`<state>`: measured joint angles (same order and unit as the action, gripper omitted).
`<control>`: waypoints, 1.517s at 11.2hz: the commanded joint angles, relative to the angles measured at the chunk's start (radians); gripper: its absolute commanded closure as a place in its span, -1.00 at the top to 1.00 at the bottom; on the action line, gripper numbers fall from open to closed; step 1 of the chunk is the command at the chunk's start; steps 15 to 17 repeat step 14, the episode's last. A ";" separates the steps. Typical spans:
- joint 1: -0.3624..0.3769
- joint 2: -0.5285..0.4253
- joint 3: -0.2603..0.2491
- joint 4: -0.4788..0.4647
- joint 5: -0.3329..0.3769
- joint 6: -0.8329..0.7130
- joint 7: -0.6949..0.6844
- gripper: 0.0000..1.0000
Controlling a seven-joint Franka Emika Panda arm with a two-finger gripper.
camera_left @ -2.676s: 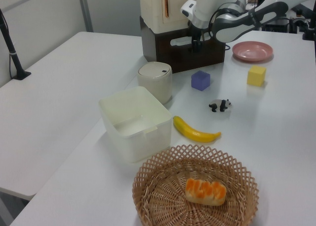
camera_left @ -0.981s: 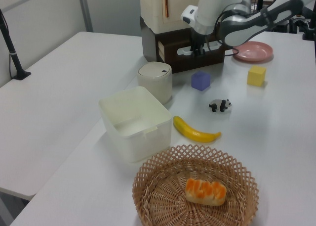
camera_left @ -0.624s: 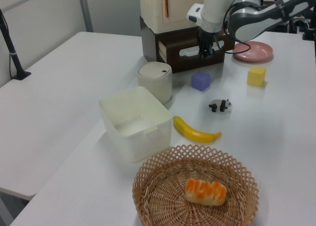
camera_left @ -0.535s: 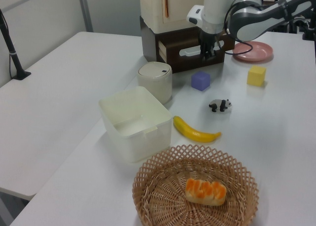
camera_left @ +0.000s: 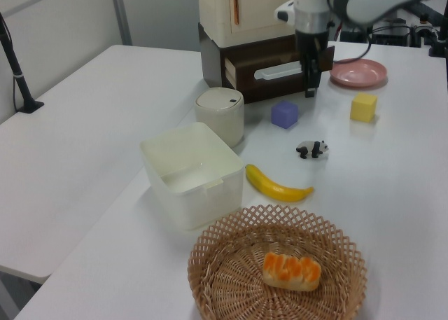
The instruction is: Open the drawer
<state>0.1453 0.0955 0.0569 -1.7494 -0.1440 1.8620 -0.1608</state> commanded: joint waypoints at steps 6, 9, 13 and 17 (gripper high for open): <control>-0.215 -0.003 0.128 0.096 0.060 -0.237 0.310 1.00; -0.173 0.000 0.052 0.100 0.058 -0.236 0.290 1.00; -0.171 0.000 0.012 0.117 0.060 -0.238 0.210 1.00; -0.171 -0.002 0.011 0.119 0.060 -0.239 0.211 1.00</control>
